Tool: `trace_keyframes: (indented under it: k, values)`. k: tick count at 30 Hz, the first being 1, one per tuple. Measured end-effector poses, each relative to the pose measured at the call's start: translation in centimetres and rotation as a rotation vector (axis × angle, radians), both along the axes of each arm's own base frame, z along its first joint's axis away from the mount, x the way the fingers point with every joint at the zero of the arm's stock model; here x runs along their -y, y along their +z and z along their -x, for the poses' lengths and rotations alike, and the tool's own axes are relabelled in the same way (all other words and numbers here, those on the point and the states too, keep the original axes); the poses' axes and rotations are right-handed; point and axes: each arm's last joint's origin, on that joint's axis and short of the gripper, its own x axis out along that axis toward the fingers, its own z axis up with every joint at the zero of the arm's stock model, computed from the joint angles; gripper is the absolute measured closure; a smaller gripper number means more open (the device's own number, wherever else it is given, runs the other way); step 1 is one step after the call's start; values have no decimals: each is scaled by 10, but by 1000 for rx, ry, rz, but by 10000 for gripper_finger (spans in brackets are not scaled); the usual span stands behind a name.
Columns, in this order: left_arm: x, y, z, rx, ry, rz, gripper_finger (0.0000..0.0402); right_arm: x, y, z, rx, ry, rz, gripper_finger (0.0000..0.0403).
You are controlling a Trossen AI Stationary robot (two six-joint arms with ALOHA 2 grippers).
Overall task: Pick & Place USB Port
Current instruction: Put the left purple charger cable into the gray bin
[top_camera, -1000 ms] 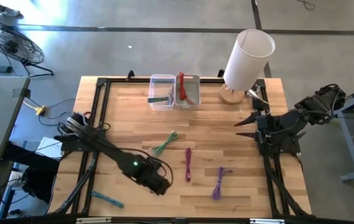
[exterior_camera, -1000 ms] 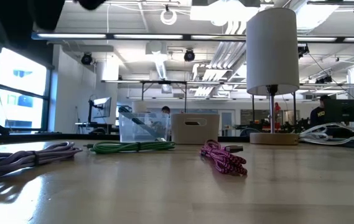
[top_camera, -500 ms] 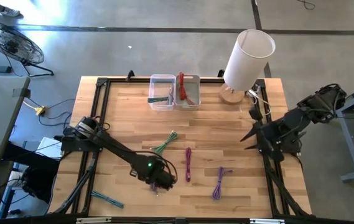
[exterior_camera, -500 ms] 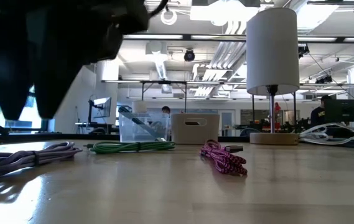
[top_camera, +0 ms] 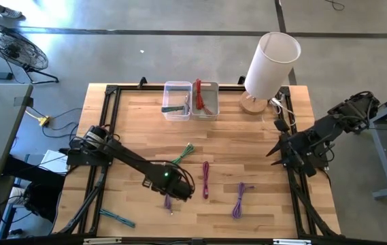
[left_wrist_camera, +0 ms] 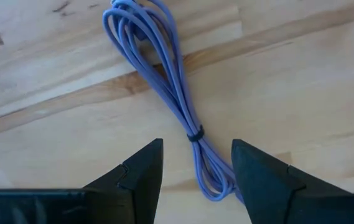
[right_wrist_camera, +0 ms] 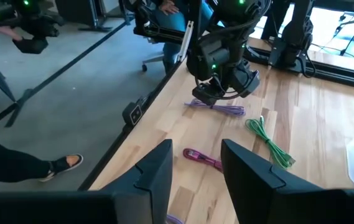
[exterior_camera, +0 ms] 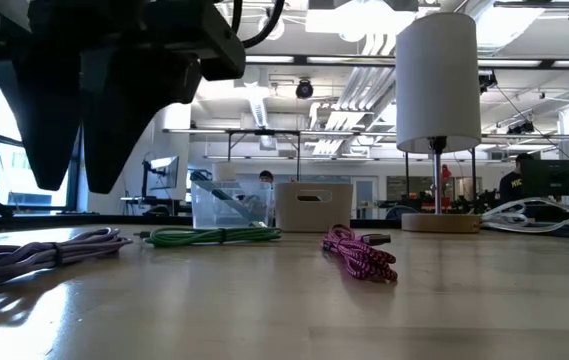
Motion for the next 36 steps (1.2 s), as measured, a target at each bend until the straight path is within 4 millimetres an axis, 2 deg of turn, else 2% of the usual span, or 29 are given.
trace_keyframes:
  k: [3,11,20,30,33,36]
  values:
    - [-2,-1,-1,-6,-3,2,218,0,0,0,-3,3,3,274]
    - [3,-22,-7,-59,-7,32,218,0,-2,1,-14,6,15,274]
    - [5,-32,-12,-37,-7,49,218,0,-4,2,-32,30,33,274]
    - [4,-55,-8,19,-8,105,219,0,-4,3,-42,63,25,274]
    - [4,-57,-7,15,-38,98,245,-1,-4,3,-47,77,19,274]
    - [3,-58,-4,0,-88,85,324,-1,-4,3,-51,94,11,274]
